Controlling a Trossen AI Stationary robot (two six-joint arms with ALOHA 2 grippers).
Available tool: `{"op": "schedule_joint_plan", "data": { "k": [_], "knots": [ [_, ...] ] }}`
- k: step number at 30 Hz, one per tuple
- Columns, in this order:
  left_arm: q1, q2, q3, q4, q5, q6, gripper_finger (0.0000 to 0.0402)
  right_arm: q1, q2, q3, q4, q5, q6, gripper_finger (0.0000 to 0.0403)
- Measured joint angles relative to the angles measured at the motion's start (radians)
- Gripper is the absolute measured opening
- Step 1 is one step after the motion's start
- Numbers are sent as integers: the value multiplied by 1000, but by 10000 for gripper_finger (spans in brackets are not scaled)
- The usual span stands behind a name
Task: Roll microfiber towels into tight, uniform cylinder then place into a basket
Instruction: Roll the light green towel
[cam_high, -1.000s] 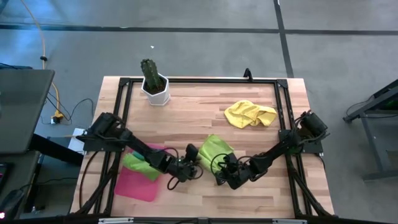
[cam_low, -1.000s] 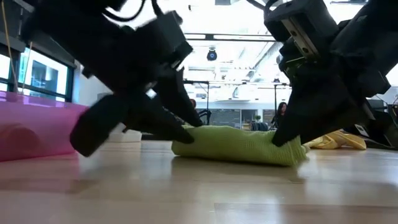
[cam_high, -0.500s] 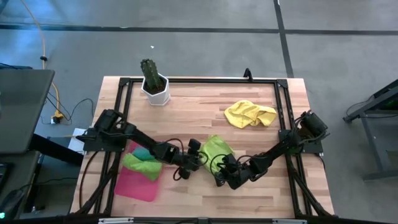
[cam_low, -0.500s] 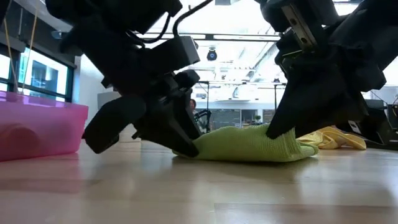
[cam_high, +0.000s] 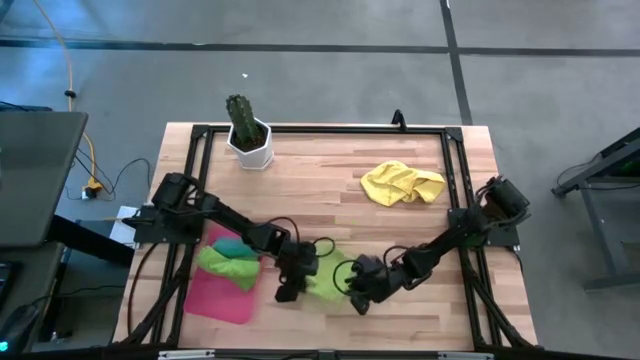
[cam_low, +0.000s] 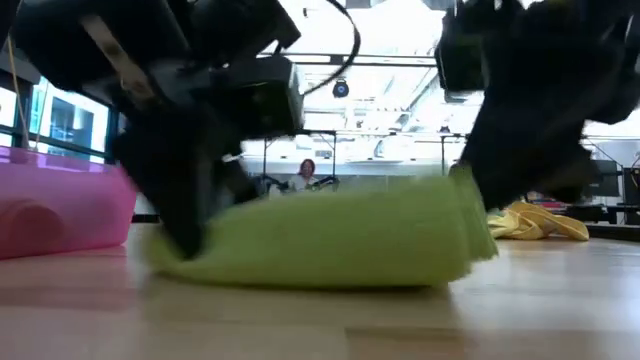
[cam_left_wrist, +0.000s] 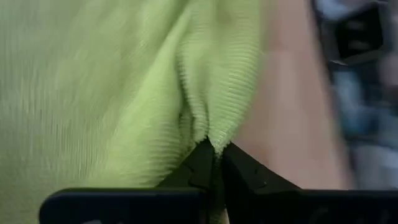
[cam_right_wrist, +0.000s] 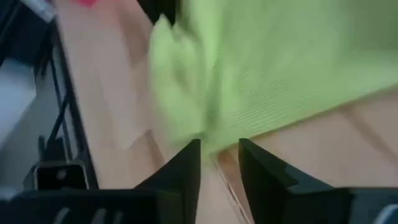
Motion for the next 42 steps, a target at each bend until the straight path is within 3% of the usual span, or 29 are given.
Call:
{"op": "schedule_joint_plan", "data": {
  "k": [4, 8, 13, 23, 30, 36, 42],
  "knots": [
    [0, 4, -4, 41, 151, -117, 8, -2, -45, 0, 6, 15, -338, 122],
    [15, 4, -3, 56, 169, -206, 9, 19, -50, 1, 91, 29, -733, 130],
    [63, 4, -3, 62, 182, -341, 10, 48, -18, 1, 142, 34, -981, 130],
    [124, 20, -1, 85, 181, -533, 10, 91, 1, 1, 136, 149, -1030, 130],
    [126, 58, 2, 115, 176, -627, 17, 89, 36, 1, 140, 181, -887, 130],
    [132, 56, 0, 128, 171, -662, 20, 100, 42, 1, 122, 221, -1038, 130],
    [139, 56, -1, 136, 173, -675, 20, 92, 53, 1, 110, 210, -1039, 134]
  ]
}}
